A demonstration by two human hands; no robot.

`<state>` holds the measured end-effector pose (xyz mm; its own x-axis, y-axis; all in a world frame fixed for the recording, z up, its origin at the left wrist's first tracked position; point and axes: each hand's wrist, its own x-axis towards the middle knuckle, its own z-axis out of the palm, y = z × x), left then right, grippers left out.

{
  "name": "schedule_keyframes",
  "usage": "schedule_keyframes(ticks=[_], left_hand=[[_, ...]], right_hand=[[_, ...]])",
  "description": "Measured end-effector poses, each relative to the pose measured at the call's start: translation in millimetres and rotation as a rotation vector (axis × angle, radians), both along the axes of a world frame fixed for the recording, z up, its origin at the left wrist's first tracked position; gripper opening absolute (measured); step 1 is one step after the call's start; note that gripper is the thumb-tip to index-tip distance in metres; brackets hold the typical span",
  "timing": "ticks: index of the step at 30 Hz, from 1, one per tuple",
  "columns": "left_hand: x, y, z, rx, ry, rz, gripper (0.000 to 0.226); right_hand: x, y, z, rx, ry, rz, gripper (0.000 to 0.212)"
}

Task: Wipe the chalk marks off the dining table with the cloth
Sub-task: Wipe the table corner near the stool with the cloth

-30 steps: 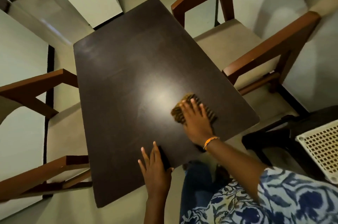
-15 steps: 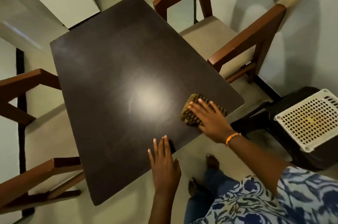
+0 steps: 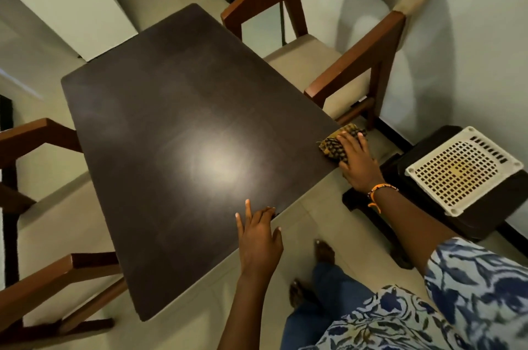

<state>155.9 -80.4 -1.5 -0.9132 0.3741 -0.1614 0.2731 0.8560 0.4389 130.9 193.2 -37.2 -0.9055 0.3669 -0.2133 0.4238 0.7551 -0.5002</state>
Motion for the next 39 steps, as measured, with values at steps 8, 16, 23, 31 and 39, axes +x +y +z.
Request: schedule_keyframes(ticks=[8, 16, 23, 31, 39], left_hand=[[-2, 43, 11, 0.139, -0.036, -0.079, 0.042], [-3, 131, 9, 0.224, -0.161, -0.342, 0.052], [-1, 241, -15, 0.152, -0.333, -0.638, 0.060], [-15, 395, -58, 0.004, -0.299, -0.836, 0.058], [-33, 472, -99, -0.130, -0.324, -0.906, 0.059]], right_hand=[[11, 12, 0, -0.196, 0.128, -0.117, 0.058], [54, 39, 4, -1.283, 0.388, -0.991, 0.034], [99, 130, -21, -1.323, 0.343, -1.206, 0.029], [101, 259, -57, -0.863, 0.330, -1.184, 0.039], [86, 300, -126, -0.544, -0.298, -0.846, 0.063]])
